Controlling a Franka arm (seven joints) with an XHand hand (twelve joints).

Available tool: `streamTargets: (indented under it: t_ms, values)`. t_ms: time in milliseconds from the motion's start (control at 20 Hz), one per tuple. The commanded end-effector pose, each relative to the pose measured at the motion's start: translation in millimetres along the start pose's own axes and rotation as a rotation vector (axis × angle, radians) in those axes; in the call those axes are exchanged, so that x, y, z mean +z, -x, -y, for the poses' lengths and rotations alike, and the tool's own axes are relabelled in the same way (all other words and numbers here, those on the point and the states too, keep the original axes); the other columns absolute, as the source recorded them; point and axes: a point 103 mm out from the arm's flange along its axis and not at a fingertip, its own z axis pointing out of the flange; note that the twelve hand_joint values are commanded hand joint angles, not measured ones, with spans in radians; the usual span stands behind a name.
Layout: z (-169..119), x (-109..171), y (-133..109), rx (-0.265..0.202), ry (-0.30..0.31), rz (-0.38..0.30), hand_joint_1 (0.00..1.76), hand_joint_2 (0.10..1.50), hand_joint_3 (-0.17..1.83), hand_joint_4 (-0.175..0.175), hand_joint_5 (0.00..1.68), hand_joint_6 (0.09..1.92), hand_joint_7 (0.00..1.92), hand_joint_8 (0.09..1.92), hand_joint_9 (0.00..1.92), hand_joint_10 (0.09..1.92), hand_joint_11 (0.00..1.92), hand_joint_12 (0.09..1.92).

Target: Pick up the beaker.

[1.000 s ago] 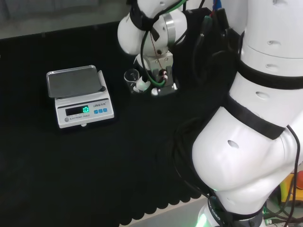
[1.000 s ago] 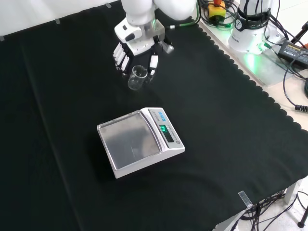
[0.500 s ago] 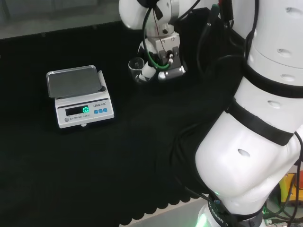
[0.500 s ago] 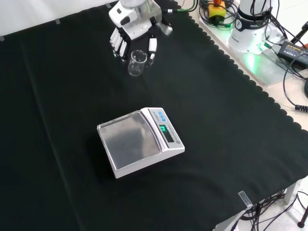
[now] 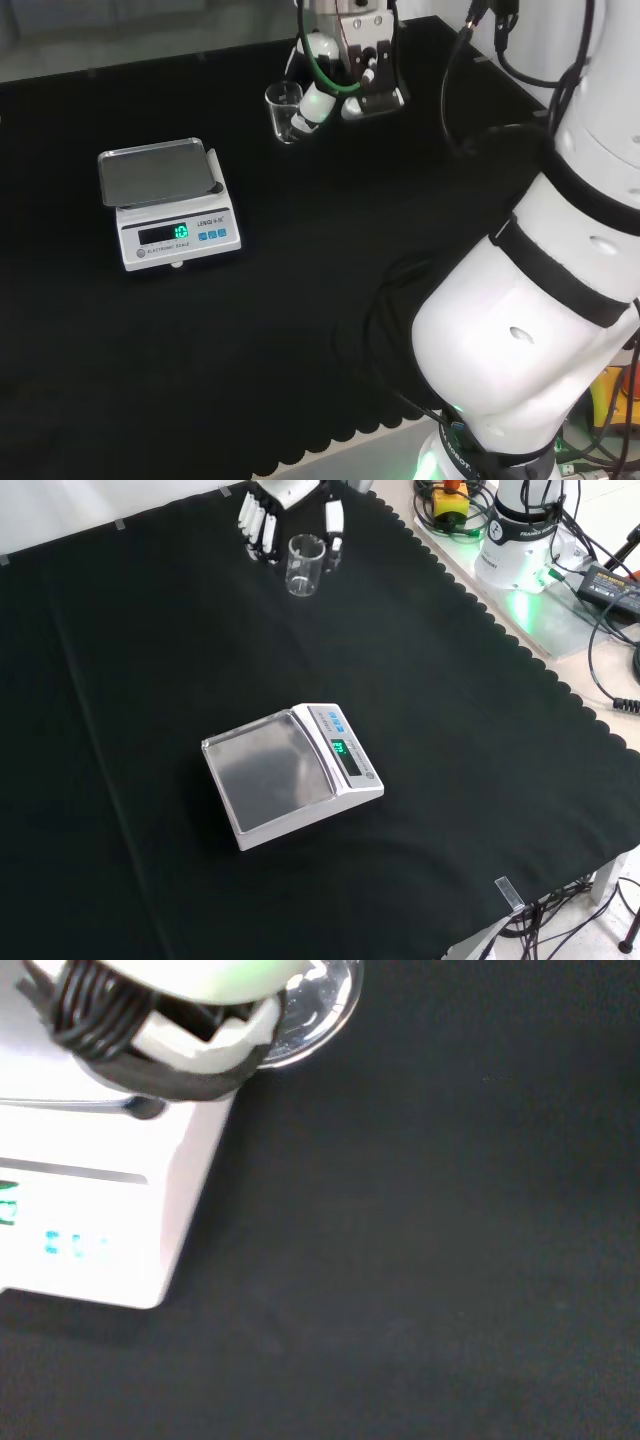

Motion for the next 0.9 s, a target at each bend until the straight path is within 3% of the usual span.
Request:
streamTargets:
  t_ms: [50, 250, 650, 800, 850, 900]
  values:
    - [24, -56, -23, -0.069, 0.021, -0.072, 1.11, 0.59, 0.87, 0.175, 1.18, 0.94, 0.7, 0.89, 0.6, 0.76, 0.61, 1.3]
    - [23, -58, -26, -0.075, 0.037, -0.103, 1.11, 0.59, 0.88, 0.175, 1.18, 0.94, 0.7, 0.89, 0.6, 0.76, 0.61, 1.3]
    - [33, -55, -26, -0.036, 0.046, -0.144, 1.11, 0.58, 0.88, 0.175, 1.18, 0.95, 0.69, 0.9, 0.59, 0.77, 0.61, 1.3]
    - [38, -56, -29, -0.051, 0.065, -0.133, 1.11, 0.58, 0.89, 0.175, 1.18, 0.95, 0.69, 0.9, 0.59, 0.77, 0.61, 1.3]
    - [38, -57, -36, 0.027, 0.068, -0.115, 1.11, 0.58, 0.89, 0.175, 1.18, 0.95, 0.69, 0.9, 0.59, 0.77, 0.61, 1.3]
    - [40, -59, -41, 0.062, 0.065, -0.1, 1.11, 0.58, 0.89, 0.175, 1.18, 0.95, 0.69, 0.9, 0.59, 0.77, 0.61, 1.3]
